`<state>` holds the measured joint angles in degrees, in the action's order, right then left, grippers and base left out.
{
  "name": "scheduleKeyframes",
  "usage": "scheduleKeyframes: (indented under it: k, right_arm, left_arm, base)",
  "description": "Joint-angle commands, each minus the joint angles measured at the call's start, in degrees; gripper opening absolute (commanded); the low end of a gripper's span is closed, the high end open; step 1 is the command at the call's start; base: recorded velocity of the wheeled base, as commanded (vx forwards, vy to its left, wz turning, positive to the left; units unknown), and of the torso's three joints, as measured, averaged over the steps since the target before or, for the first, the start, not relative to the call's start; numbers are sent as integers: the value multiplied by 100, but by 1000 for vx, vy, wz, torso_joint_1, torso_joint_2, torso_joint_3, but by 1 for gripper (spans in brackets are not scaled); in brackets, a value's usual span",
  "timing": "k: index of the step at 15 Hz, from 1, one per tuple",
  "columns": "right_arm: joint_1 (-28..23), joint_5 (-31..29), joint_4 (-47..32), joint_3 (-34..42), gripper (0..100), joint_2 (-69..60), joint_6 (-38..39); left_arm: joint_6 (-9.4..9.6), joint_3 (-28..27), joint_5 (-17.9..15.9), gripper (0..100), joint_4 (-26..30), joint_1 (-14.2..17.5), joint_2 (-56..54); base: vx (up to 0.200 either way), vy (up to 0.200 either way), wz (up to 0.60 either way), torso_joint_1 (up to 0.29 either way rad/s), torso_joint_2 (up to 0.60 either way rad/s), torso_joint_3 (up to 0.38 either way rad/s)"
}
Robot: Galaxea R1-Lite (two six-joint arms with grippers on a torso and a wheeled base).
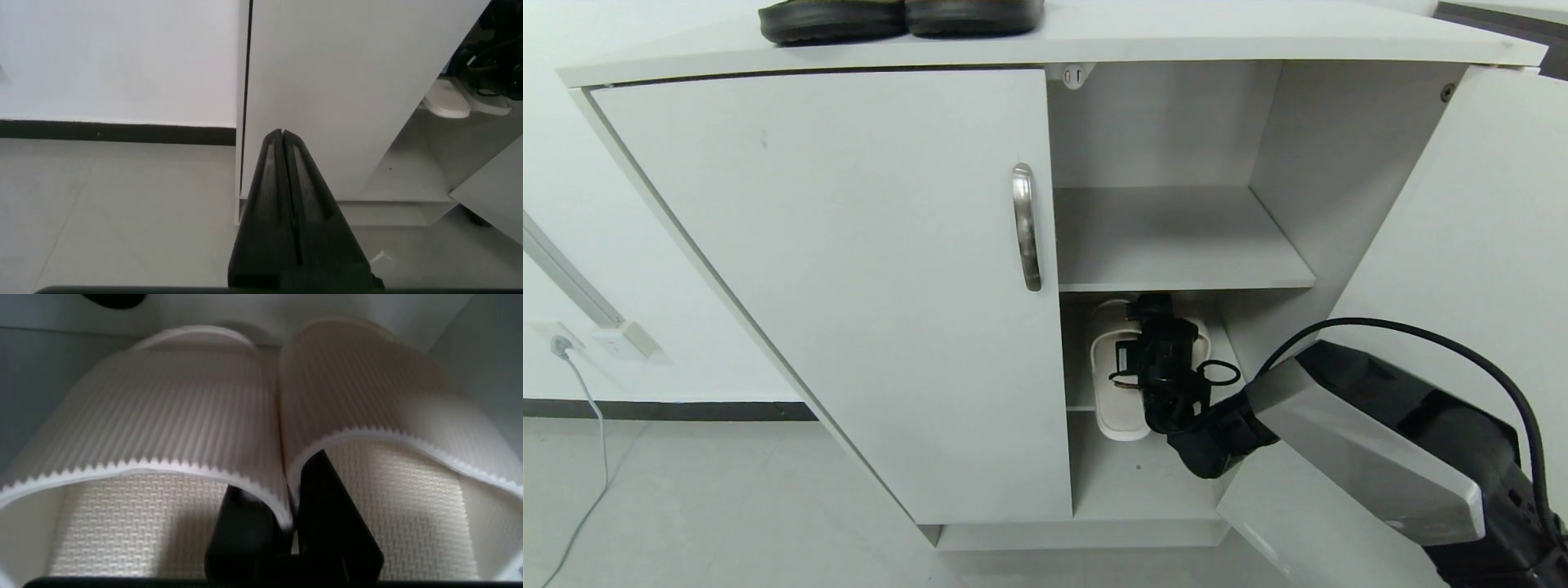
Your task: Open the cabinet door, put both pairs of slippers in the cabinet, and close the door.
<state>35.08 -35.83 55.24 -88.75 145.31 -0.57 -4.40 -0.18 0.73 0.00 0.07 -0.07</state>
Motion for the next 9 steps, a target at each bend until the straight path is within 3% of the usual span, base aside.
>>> scheduleKeyframes:
  k: [1,9]
  right_arm:
    - [-37,6,-83,-231,0,190,5]
    - [-133,6,-101,-442,0,472,13]
  left_arm:
    - [-8,1,6,0,0,1,7]
    - [1,1,6,0,0,1,7]
  base:
    - [0,0,0,0,0,0]
    - [0,0,0,0,0,0]
